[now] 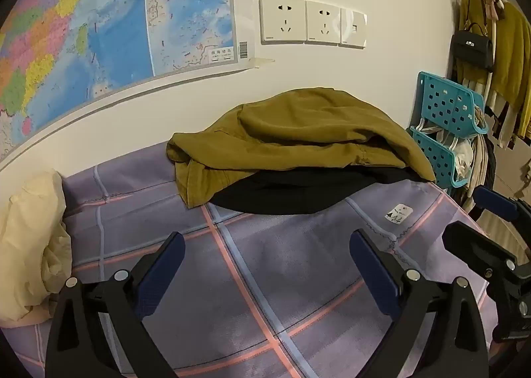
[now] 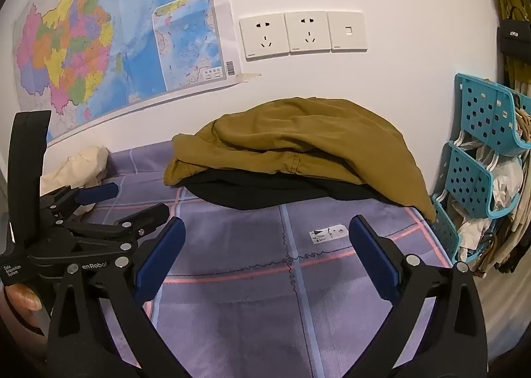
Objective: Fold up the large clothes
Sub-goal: 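Move both grippers toward the mustard-yellow jacket on the bed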
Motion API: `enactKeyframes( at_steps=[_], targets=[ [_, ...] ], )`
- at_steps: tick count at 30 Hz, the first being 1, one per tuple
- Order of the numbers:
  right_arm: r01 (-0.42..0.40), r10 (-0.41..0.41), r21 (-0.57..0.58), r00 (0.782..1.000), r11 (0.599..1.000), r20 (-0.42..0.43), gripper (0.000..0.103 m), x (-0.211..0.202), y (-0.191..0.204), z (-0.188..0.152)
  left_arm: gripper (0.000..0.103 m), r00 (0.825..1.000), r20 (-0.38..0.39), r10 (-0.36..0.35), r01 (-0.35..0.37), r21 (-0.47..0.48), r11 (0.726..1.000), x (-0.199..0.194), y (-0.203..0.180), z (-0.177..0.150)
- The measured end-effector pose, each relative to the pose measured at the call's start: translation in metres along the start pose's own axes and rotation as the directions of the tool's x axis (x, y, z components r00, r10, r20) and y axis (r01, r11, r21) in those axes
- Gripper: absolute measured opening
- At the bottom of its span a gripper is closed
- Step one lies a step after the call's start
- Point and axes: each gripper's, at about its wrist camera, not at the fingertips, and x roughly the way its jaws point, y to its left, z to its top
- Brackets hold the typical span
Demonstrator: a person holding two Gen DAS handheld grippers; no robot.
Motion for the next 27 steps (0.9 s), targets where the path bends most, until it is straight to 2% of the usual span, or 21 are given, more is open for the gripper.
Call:
enactKeyframes(
  at_steps=[7, 10, 27],
  targets=[
    [0.01, -0.01, -0.011, 1.0, 1.0, -0.003, 0.097, 0.0, 0.009, -0.003, 0.096, 1.0, 0.011, 0.003, -0.003, -0.01, 1.0, 0.004, 0.001, -0.003],
    [0.001, -0.001, -0.002, 1.0, 1.0, -0.008, 0.097, 0.001, -0.003, 0.001, 0.096, 1.0, 0.012, 0.0, 0.001, -0.016, 1.0, 0.002, 0.002, -0.004],
    [0.003, -0.003, -0.027, 1.0, 1.0, -0.007, 0.097, 0.006, 0.001, 0.006, 0.096, 1.0, 0.009, 0.003, -0.003, -0.03, 1.0, 0.003, 0.008, 0.0]
  ],
)
